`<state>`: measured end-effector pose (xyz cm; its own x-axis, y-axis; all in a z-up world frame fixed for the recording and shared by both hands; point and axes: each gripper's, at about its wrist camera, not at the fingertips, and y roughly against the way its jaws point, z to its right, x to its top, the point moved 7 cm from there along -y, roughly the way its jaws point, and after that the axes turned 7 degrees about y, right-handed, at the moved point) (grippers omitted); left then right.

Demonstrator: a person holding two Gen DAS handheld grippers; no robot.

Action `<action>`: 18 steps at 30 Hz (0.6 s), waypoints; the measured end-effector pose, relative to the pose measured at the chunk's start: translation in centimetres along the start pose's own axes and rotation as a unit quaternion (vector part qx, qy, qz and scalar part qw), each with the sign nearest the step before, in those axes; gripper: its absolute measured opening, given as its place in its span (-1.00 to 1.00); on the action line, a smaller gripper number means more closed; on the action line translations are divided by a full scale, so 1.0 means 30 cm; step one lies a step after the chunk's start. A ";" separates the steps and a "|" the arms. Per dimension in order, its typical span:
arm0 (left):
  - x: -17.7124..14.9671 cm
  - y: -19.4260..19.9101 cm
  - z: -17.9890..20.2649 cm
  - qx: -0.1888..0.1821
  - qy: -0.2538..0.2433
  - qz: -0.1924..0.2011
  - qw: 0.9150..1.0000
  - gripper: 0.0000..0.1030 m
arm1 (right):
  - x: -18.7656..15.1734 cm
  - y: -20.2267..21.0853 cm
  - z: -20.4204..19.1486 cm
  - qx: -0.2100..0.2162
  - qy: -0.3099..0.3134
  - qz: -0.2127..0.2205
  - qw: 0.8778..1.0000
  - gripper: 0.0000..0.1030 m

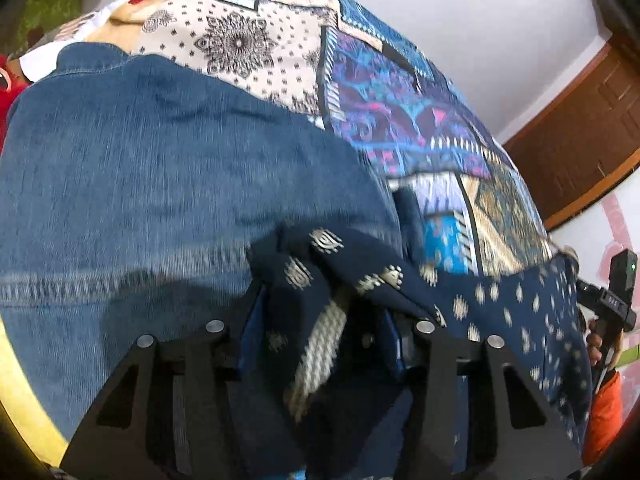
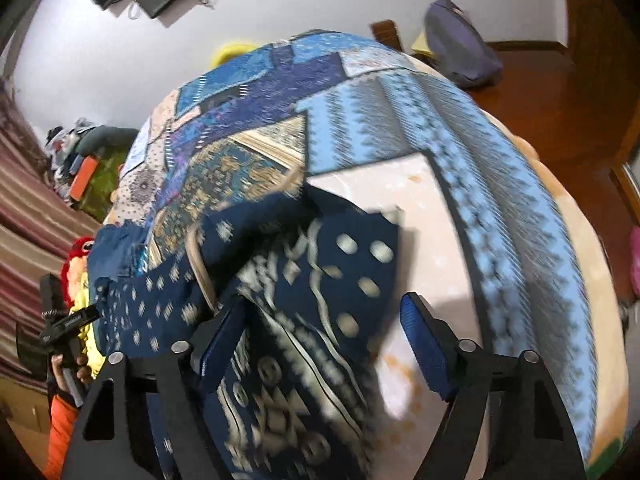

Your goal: Fold large clothes

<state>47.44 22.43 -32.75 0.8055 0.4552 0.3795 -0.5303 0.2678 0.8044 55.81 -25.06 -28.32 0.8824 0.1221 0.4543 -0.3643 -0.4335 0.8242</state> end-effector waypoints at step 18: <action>0.159 0.403 0.097 -0.006 0.000 0.140 0.990 -0.85 | 0.306 0.106 -0.327 -0.005 0.096 0.090 0.991 -0.84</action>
<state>45.64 25.37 -19.89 0.6266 0.5135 0.5863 -0.7356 0.1411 0.6626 59.84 -16.55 -18.21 0.7302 0.2112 0.6498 -0.5151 -0.4548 0.7266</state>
